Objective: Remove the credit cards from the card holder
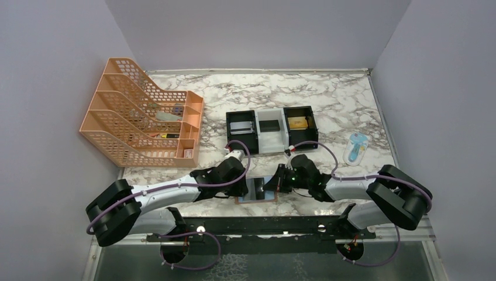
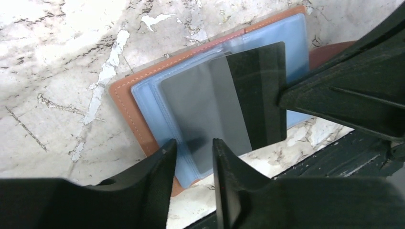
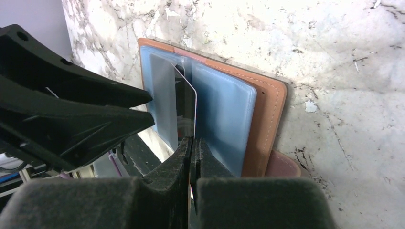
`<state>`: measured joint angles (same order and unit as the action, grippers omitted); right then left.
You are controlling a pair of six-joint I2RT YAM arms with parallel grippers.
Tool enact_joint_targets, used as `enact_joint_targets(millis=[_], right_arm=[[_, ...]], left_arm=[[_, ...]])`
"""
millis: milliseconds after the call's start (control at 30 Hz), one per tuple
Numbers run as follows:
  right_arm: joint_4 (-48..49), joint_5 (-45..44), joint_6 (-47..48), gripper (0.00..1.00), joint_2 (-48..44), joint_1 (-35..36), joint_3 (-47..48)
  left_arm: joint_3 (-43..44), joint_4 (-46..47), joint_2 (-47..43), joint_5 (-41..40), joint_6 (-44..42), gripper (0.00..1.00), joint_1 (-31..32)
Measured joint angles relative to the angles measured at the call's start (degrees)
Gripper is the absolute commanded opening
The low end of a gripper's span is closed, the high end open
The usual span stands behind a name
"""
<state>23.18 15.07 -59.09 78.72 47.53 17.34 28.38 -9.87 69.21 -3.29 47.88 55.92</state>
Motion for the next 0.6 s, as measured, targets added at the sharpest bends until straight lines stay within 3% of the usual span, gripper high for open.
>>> enact_joint_targets(millis=[267,367,600], right_arm=[[0.57,0.00,-0.15,0.03,1.11,0.00,-0.07],[0.46,0.00,0.02,0.04,1.29,0.00,-0.04],[1.57,-0.42,-0.87,0.09,1.84,0.00,-1.01]], left_arm=[[1.77,-1.49,-3.58,0.26,-1.22,0.58,0.09],[1.95,1.07,-3.67,1.86,-1.73,0.56,0.09],[0.96,6.43,-0.07,3.96,-1.68,0.42,0.11]])
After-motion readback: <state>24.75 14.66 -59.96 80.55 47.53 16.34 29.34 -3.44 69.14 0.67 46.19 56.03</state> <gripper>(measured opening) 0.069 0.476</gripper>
